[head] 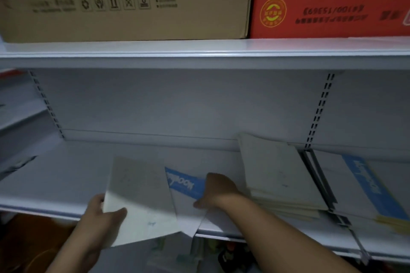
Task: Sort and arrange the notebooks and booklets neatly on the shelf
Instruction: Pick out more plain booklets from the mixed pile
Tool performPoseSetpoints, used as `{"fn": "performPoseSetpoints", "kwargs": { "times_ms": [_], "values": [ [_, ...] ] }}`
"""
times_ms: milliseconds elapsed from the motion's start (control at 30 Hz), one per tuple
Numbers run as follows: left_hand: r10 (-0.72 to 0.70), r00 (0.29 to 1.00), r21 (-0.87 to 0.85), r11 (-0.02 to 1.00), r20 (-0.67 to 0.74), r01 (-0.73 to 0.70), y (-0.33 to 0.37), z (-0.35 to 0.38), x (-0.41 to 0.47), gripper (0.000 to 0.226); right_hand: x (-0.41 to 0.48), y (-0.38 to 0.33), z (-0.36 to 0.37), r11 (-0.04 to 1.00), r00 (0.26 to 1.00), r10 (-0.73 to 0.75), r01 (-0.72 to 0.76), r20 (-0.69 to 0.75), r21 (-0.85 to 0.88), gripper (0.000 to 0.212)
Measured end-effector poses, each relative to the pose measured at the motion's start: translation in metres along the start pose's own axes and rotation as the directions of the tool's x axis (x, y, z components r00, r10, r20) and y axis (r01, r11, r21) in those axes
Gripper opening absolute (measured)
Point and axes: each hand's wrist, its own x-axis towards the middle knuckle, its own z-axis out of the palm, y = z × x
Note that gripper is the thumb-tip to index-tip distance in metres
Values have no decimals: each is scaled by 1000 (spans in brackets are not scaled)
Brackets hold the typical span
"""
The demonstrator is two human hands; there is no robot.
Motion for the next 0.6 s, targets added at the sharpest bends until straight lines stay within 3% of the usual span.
{"fn": "performPoseSetpoints", "kwargs": {
  "times_ms": [67,200,233,300,367,467,600],
  "values": [
    [31,999,-107,994,-17,-33,9,-3,3,35,-7,-3,-9,992,997,-35,43,-68,123,40],
    [149,989,-249,958,4,-143,47,17,5,41,-37,21,-47,868,945,72,98,-318,486,18],
    [200,980,-272,943,2,-192,58,30,3,40,-47,38,-60,783,912,148,129,-382,609,11],
    [249,967,-359,909,59,-212,79,63,-9,34,-73,81,-82,551,832,337,206,-442,809,24],
    [295,940,-415,887,169,-203,96,102,-18,34,-98,132,-96,407,729,484,304,-485,862,27],
    [306,886,-391,906,349,-159,120,163,-36,35,-127,204,-96,306,603,660,328,-448,894,13],
    [295,884,-143,955,362,-260,119,226,-49,53,-137,283,-66,322,549,770,107,-326,941,11]
  ]
}}
